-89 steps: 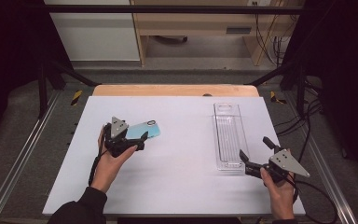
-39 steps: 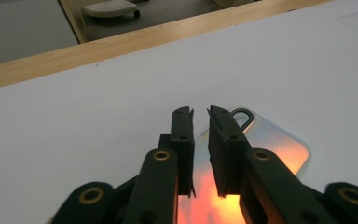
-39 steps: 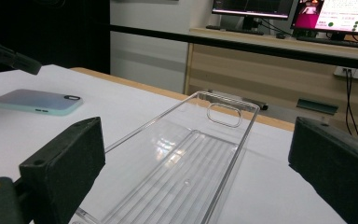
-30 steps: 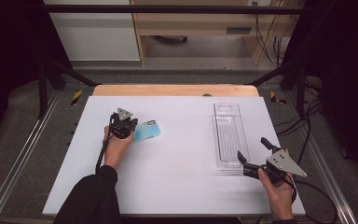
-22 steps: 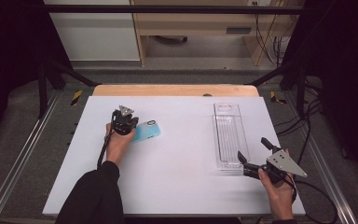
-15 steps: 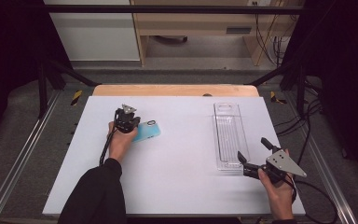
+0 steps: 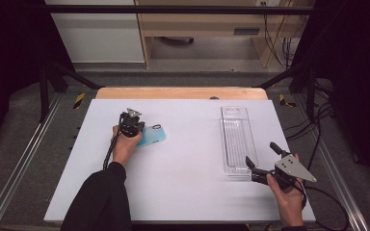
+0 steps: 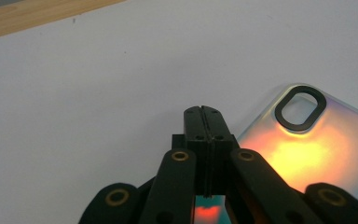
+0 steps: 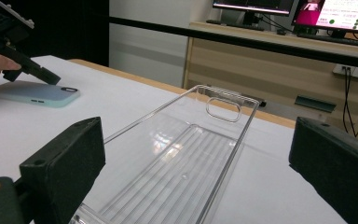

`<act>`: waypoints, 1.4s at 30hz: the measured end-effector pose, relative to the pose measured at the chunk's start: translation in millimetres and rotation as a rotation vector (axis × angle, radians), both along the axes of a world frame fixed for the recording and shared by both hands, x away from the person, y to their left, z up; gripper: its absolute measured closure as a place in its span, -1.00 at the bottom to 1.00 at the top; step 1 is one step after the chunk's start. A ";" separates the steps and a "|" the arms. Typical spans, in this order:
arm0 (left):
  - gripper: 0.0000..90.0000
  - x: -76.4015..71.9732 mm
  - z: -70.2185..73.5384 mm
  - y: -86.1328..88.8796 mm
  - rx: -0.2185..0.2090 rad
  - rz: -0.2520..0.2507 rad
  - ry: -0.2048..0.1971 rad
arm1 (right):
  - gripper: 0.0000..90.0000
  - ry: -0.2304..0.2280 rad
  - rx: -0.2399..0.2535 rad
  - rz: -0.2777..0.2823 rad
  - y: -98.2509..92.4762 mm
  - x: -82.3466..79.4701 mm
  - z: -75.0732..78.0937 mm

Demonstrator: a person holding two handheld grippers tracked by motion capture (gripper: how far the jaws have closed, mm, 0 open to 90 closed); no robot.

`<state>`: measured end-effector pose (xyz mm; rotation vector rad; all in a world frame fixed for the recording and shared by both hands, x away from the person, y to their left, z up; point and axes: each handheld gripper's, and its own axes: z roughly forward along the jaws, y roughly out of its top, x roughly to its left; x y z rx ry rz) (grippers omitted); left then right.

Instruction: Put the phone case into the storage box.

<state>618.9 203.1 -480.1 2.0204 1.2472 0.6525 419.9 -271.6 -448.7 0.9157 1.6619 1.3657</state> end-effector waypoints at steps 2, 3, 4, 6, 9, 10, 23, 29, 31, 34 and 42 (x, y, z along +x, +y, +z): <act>1.00 -1.4 0.2 -1.9 0.006 -0.016 0.006 | -0.91 0.002 -0.002 0.000 0.1 0.1 -0.2; 1.00 -2.9 0.6 -3.7 0.013 -0.025 0.012 | -0.91 0.003 -0.002 0.000 0.2 0.1 -0.3; 1.00 -4.1 0.7 -4.9 0.019 -0.031 0.013 | -0.91 0.004 -0.003 0.001 0.3 0.1 -0.3; 1.00 -8.9 0.8 -7.0 0.019 -0.034 0.015 | -0.91 0.003 -0.004 -0.001 0.1 0.0 -0.2; 1.00 -19.0 -0.3 -8.2 -0.003 -0.038 0.019 | -0.91 0.005 -0.003 -0.002 -0.2 0.2 -0.3; 1.00 -21.6 -0.5 -8.3 -0.009 -0.037 0.021 | -0.91 0.006 -0.003 -0.002 -0.1 0.3 -0.5; 1.00 -54.0 -1.5 -15.0 -0.021 -0.059 0.029 | -0.91 0.006 0.010 -0.005 -1.6 0.3 0.0; 1.00 -62.8 -1.9 -23.0 -0.022 -0.082 0.028 | -0.91 0.004 0.013 -0.007 -2.9 0.5 0.2; 1.00 -67.0 -2.7 -24.7 -0.032 -0.086 0.026 | -0.91 0.005 0.012 -0.007 -2.8 0.5 0.2; 1.00 -71.9 -2.9 -26.4 -0.037 -0.094 0.027 | -0.91 0.005 0.014 -0.006 -2.4 0.3 0.2; 1.00 -83.0 -3.1 -29.2 -0.043 -0.113 0.030 | -0.91 0.006 0.014 -0.006 -2.5 0.2 0.3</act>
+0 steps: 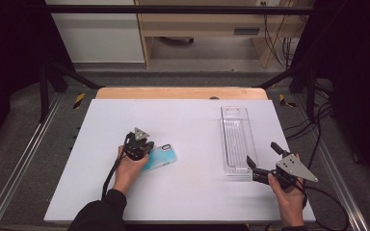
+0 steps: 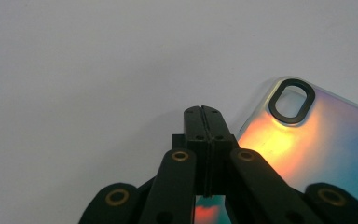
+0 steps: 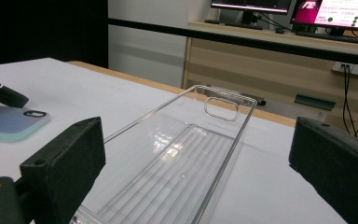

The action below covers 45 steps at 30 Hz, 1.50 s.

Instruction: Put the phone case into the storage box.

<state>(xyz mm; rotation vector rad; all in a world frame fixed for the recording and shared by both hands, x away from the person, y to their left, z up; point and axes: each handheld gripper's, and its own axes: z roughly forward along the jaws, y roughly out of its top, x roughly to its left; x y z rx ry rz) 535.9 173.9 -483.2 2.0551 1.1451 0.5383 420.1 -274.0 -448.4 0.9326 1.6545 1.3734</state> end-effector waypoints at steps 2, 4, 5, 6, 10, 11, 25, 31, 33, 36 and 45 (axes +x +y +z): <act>1.00 -2.4 0.1 -0.5 0.001 -0.006 0.003 | -0.91 0.001 0.001 0.000 0.1 0.0 -0.1; 1.00 -4.3 0.0 -1.4 0.000 -0.011 0.002 | -0.91 0.001 0.001 0.001 0.2 0.0 -0.1; 1.00 -5.0 0.3 -1.7 0.002 -0.014 0.005 | -0.91 0.001 0.001 0.001 0.3 0.1 -0.1; 1.00 -5.7 0.4 -2.3 0.002 -0.017 0.007 | -0.91 0.001 0.001 0.001 0.2 0.0 -0.1; 1.00 -9.1 0.3 -4.4 -0.002 -0.025 0.010 | -0.91 0.001 0.001 0.001 0.0 0.1 0.0; 1.00 -10.5 0.0 -4.9 -0.006 -0.026 0.008 | -0.91 0.001 0.001 0.001 -0.1 0.1 0.0; 1.00 -37.0 -1.5 -8.0 -0.049 -0.027 0.023 | -0.92 0.007 0.006 0.006 0.8 0.2 -0.3; 1.00 -43.6 -1.7 -8.4 -0.067 -0.027 0.032 | -0.92 0.006 0.009 0.007 0.8 -0.2 0.0; 1.00 -45.9 -1.7 -8.9 -0.069 -0.032 0.035 | -0.92 0.007 0.008 0.006 0.7 0.0 -0.1; 1.00 -49.6 -1.8 -9.6 -0.075 -0.032 0.038 | -0.92 0.008 0.006 0.008 1.3 0.3 -0.4; 1.00 -57.6 -2.3 -9.3 -0.093 -0.035 0.036 | -0.92 0.006 -0.001 0.007 1.6 0.4 -0.5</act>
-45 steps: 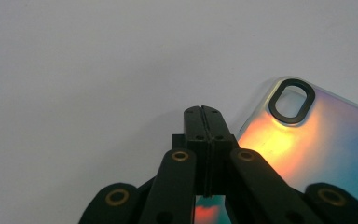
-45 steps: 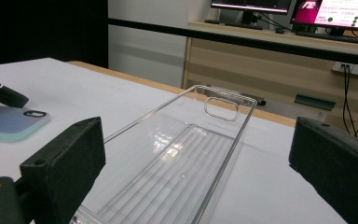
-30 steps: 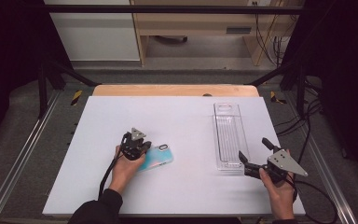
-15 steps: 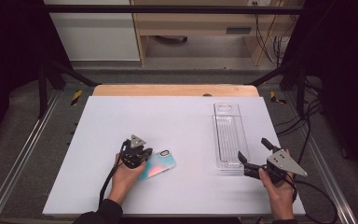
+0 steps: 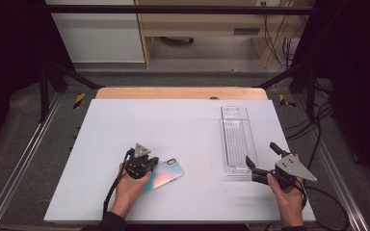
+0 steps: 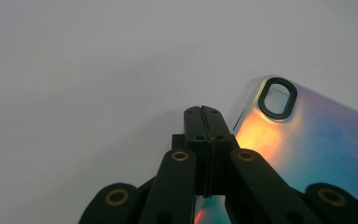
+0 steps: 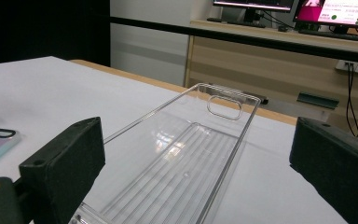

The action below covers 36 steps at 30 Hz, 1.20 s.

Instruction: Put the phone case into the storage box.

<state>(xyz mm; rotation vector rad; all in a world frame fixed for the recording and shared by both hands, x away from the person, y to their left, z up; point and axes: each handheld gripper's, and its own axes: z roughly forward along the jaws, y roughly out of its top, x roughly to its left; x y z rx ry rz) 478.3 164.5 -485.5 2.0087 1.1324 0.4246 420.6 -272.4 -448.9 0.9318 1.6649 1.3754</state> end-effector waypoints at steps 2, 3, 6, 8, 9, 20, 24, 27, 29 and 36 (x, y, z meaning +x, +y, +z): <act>1.00 -1.5 2.0 1.6 -0.003 -0.004 -0.036 | -0.92 -0.004 0.001 -0.001 0.1 -0.5 0.3; 1.00 -2.9 3.4 2.1 -0.012 -0.005 -0.060 | -0.92 -0.005 0.000 -0.001 0.0 -0.8 0.5; 0.93 -8.4 7.8 4.9 -0.038 -0.016 -0.132 | -0.92 -0.007 0.002 0.002 -0.7 -1.1 0.6; 0.76 -11.7 10.9 6.9 -0.033 -0.027 -0.181 | -0.92 -0.002 0.013 0.003 -1.0 -1.1 0.9; 0.63 -13.4 12.7 8.1 -0.036 -0.035 -0.200 | -0.92 -0.003 0.015 0.005 -1.1 -1.0 1.0; -0.66 -24.9 30.8 29.0 -0.110 -0.076 -0.295 | -0.93 0.000 0.018 0.008 -1.0 -1.4 0.9; -0.80 -26.9 32.8 30.7 -0.080 -0.097 -0.292 | -0.93 0.008 0.028 0.011 -1.4 -1.0 0.9; -0.87 -28.0 36.3 32.4 -0.081 -0.117 -0.285 | -0.93 0.017 0.026 0.013 -1.1 -0.9 0.8; -0.89 -28.3 38.8 33.7 -0.075 -0.135 -0.275 | -0.94 0.024 0.029 0.013 -1.1 -0.9 0.8; -0.92 -29.5 41.5 35.1 -0.055 -0.179 -0.258 | -0.95 0.040 0.026 0.028 -1.1 -0.2 0.3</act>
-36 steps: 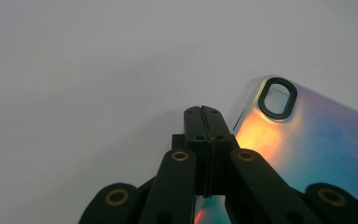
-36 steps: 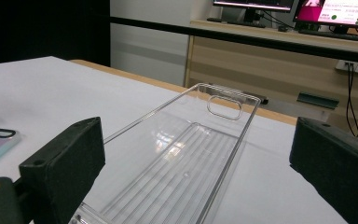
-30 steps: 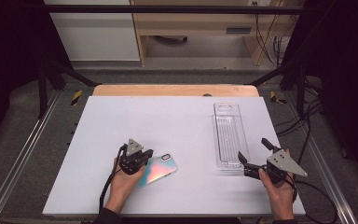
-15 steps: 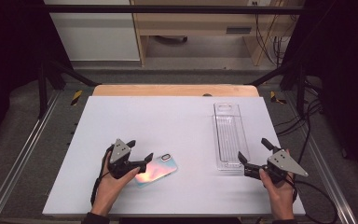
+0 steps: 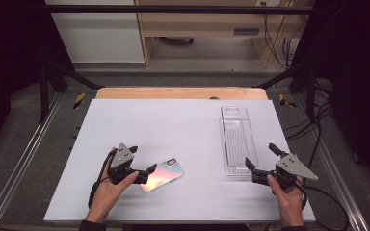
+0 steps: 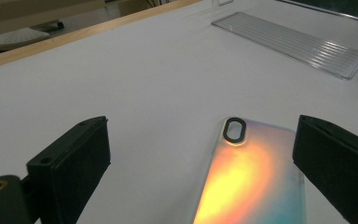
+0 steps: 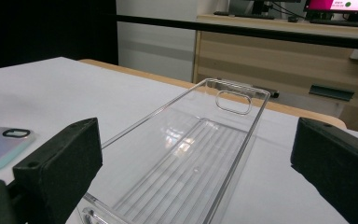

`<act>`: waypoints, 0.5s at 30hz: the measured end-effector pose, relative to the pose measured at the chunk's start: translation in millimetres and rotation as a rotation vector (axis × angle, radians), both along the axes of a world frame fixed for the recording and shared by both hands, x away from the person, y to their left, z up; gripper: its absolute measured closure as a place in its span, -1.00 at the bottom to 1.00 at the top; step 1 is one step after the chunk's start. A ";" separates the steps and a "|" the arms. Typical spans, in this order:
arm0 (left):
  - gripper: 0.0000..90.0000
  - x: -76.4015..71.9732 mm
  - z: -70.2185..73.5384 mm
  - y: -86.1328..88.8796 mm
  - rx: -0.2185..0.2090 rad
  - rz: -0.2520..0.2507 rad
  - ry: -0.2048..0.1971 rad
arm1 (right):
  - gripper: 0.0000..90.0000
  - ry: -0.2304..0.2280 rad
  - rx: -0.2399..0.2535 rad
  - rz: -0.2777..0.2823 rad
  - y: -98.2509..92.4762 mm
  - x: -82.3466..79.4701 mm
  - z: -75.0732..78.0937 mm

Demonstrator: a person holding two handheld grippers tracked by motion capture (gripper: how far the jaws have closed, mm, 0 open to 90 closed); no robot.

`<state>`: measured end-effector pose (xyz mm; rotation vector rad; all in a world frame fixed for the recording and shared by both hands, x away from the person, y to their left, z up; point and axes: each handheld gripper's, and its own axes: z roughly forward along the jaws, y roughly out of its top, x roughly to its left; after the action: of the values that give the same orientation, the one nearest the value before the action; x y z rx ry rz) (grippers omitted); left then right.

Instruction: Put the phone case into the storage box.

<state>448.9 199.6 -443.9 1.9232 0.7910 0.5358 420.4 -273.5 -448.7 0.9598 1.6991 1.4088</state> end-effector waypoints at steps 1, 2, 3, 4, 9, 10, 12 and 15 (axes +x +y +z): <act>-0.92 0.1 0.0 -0.6 0.004 -0.003 0.002 | -0.95 0.000 -0.001 0.001 0.1 0.2 0.0; -0.92 0.4 0.2 -1.4 0.011 -0.008 0.007 | -0.95 0.000 -0.002 0.002 0.0 0.2 0.0; -0.92 0.5 0.2 -2.2 0.013 -0.010 0.010 | -0.95 0.000 -0.001 0.002 -0.2 0.1 0.1; -0.92 0.3 0.4 -3.7 0.023 -0.021 0.017 | -0.95 0.001 0.000 0.001 -0.3 0.0 0.2; -0.93 -1.4 0.9 -9.1 0.086 -0.069 0.042 | -0.95 0.006 0.003 0.006 -0.3 0.1 0.0; -0.92 -1.8 1.3 -10.5 0.099 -0.080 0.047 | -0.95 0.005 0.003 0.006 -0.3 0.1 0.0; -0.92 -0.5 2.4 -13.0 0.121 -0.098 0.060 | -0.95 0.007 0.007 0.008 -0.5 0.1 0.0; -0.92 -0.1 4.7 -15.8 0.140 -0.101 0.056 | -0.95 0.019 0.017 0.012 -1.1 0.1 -0.6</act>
<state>448.8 183.8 -439.2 2.1031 0.7035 0.4881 420.5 -274.6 -449.3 0.9764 1.7116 1.4280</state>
